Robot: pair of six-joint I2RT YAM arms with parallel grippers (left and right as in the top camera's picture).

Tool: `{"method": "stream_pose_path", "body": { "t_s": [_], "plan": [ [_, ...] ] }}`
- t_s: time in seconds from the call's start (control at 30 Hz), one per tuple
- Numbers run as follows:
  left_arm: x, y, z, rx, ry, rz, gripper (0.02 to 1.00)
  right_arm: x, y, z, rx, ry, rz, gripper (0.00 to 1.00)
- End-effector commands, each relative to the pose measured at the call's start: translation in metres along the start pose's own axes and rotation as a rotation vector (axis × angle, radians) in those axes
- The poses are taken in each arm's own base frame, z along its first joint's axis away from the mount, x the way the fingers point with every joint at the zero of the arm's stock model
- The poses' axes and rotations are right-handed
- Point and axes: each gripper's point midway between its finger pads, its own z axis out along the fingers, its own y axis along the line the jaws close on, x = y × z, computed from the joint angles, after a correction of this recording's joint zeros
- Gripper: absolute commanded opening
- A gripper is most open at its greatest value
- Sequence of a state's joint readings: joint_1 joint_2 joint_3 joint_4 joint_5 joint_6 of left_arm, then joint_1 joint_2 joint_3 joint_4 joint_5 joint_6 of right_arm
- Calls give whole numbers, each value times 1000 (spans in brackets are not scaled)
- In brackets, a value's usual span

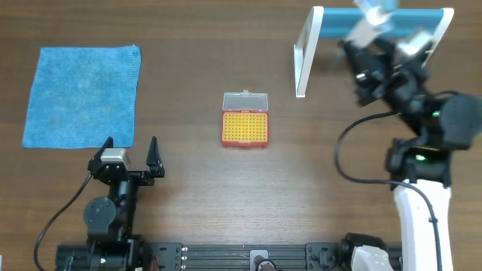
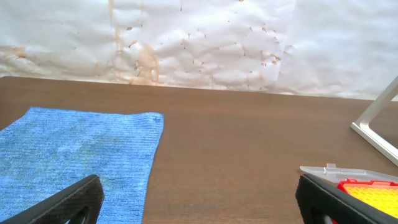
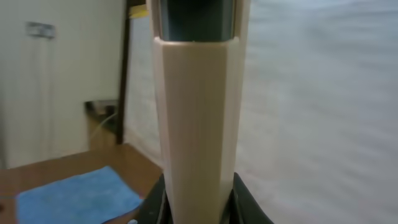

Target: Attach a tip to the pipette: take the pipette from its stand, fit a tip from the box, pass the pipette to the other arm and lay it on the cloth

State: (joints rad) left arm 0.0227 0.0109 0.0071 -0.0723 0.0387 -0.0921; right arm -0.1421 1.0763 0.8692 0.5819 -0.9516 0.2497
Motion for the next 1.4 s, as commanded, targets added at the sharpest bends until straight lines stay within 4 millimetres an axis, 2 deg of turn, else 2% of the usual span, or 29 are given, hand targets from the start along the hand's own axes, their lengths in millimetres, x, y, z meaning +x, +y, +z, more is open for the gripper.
{"method": "stream_pose_path", "body": {
  "t_s": [0.03, 0.23, 0.4, 0.5, 0.8, 1.03, 1.17, 1.4],
  "plan": [
    [1, -4, 0, 23, 3, -4, 998, 30, 47, 24, -140, -6, 84, 80],
    [1, -4, 0, 23, 3, -4, 998, 73, 92, 39, -225, -53, 107, 82],
    [1, -4, 0, 23, 3, -4, 998, 112, 104, 49, -264, -6, 147, 77],
    [1, -4, 0, 23, 3, -4, 998, 126, 111, 56, -290, 5, 128, 77],
    [1, -4, 0, 23, 3, -4, 996, 187, 124, 70, -324, 106, 116, 77],
    [1, -4, 0, 23, 3, -4, 998, 216, 119, 76, -278, 150, 122, 77],
    [1, -4, 0, 23, 3, -4, 998, 229, 125, 79, -279, 168, 113, 77],
    [1, -4, 0, 23, 3, -4, 998, 234, 131, 80, -292, 178, 118, 80]
  ]
}}
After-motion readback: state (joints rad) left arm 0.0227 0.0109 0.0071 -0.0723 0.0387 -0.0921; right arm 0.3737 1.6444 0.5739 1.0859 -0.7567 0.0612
